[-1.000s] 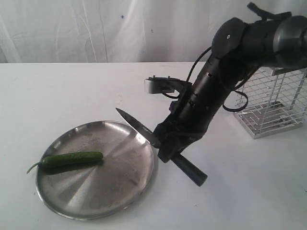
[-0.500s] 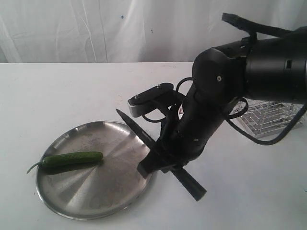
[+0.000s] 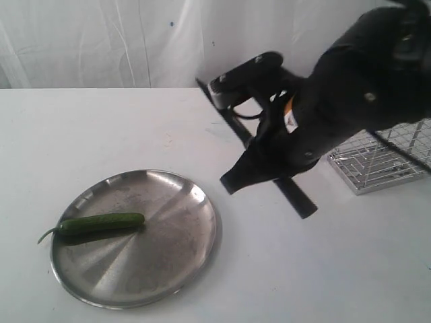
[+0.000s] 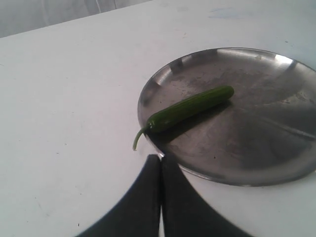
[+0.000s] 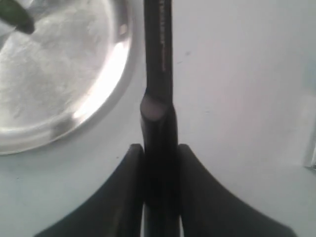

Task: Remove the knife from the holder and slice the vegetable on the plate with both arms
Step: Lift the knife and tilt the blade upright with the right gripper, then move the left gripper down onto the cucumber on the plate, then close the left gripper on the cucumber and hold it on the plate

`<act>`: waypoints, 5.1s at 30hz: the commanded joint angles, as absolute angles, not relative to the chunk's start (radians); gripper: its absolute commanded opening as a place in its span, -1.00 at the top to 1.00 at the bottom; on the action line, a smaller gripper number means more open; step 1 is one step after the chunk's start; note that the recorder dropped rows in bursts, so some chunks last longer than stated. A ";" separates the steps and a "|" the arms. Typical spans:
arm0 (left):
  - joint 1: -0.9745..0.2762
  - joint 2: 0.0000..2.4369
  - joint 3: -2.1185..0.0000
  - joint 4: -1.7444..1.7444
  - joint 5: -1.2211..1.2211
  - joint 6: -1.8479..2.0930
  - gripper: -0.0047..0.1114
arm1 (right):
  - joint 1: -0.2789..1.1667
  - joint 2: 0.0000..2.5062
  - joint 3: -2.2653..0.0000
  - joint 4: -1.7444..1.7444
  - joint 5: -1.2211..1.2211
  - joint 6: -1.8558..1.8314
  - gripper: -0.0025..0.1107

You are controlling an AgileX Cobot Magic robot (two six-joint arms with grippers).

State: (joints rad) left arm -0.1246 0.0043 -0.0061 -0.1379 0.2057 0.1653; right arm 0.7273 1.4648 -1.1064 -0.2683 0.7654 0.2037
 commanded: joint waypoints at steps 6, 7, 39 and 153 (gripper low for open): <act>-0.122 0.000 0.000 -0.205 0.112 0.083 0.92 | 0.730 1.221 -1.053 -0.175 0.796 0.109 0.96; -0.122 0.000 0.000 -0.280 0.078 -0.006 0.92 | 0.730 1.199 -1.040 -0.117 0.784 0.072 0.96; -0.124 0.693 -0.567 0.533 -0.179 -0.105 0.92 | 0.730 1.292 -0.905 0.412 0.597 -0.266 0.96; -0.348 1.843 -1.164 -0.148 0.595 0.800 0.23 | 0.727 1.389 -0.905 0.363 0.566 -0.097 0.96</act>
State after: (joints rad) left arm -0.3459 1.8433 -1.1637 -0.1383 0.5814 0.8120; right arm 0.7273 1.3921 -0.9059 0.3717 0.5800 -0.1130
